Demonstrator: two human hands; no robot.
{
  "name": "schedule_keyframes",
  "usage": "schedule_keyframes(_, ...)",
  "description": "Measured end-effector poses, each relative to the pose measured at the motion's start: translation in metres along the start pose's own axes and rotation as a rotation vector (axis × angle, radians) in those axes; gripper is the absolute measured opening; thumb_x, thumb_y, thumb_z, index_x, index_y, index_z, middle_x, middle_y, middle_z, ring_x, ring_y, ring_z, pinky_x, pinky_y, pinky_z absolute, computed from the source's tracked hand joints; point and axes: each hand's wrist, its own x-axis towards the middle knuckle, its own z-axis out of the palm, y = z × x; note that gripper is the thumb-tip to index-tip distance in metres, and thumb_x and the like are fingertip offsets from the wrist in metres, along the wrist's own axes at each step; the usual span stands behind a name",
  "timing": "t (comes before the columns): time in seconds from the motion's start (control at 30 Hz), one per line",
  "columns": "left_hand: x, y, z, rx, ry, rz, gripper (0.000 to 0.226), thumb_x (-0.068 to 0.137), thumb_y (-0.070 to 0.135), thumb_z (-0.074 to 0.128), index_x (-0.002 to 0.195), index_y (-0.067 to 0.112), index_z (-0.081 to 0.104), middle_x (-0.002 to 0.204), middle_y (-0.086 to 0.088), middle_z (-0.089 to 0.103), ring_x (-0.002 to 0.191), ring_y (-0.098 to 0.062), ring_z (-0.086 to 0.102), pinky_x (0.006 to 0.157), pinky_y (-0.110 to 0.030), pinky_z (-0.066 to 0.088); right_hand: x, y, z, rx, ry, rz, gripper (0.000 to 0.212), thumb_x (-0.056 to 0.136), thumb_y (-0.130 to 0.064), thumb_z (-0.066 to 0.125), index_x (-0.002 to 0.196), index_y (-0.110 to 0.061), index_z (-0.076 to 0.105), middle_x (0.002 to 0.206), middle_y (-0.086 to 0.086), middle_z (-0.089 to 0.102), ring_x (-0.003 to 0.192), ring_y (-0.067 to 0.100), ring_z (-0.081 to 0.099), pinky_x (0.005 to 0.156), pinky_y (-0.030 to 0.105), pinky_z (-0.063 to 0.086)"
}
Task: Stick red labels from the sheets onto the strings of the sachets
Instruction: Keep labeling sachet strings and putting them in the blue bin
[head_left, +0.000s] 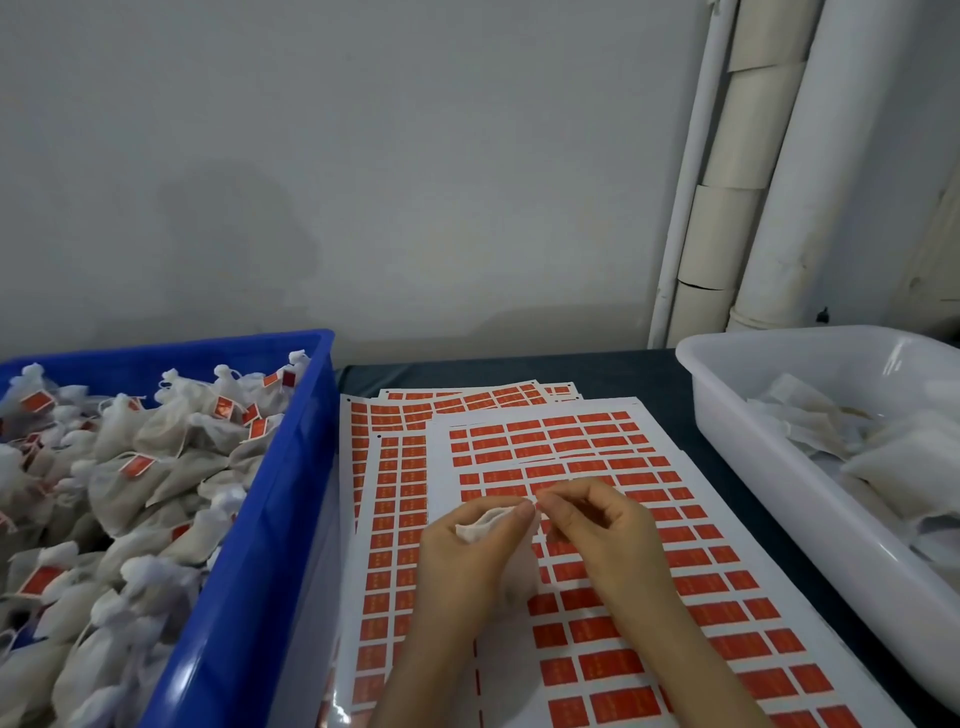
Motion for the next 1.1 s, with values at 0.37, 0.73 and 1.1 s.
schedule_keyframes(0.37, 0.002, -0.004, 0.001, 0.012, 0.017, -0.023, 0.014, 0.078, 0.031, 0.072, 0.065, 0.028, 0.07, 0.067, 0.026, 0.066, 0.071, -0.008, 0.061, 0.039, -0.003, 0.038, 0.002, -0.005, -0.006, 0.402, 0.034, 0.14, 0.018, 0.087, -0.03, 0.048, 0.088, -0.016, 0.06, 0.077, -0.001, 0.071, 0.059, 0.015, 0.065, 0.06, 0.018, 0.052)
schedule_keyframes(0.73, -0.006, -0.002, 0.002, 0.031, -0.197, 0.131, 0.017, 0.079, 0.027, 0.071, 0.078, 0.044, 0.067, 0.081, 0.026, 0.064, 0.078, 0.006, 0.062, 0.05, -0.009, 0.047, 0.003, -0.01, -0.008, 0.608, -0.012, 0.2, 0.022, 0.096, -0.014, 0.041, 0.079, -0.013, 0.056, 0.063, 0.004, 0.059, 0.051, 0.014, 0.053, 0.059, 0.021, 0.052)
schedule_keyframes(1.1, -0.009, -0.009, 0.002, 0.197, -0.246, 0.19, 0.03, 0.087, 0.038, 0.056, 0.095, 0.056, 0.034, 0.085, 0.038, 0.06, 0.085, 0.016, 0.058, 0.057, -0.005, 0.046, 0.007, -0.009, -0.02, 0.668, 0.147, 0.172, 0.02, 0.095, -0.012, 0.043, 0.079, -0.012, 0.055, 0.063, 0.003, 0.057, 0.048, 0.012, 0.048, 0.055, 0.019, 0.049)
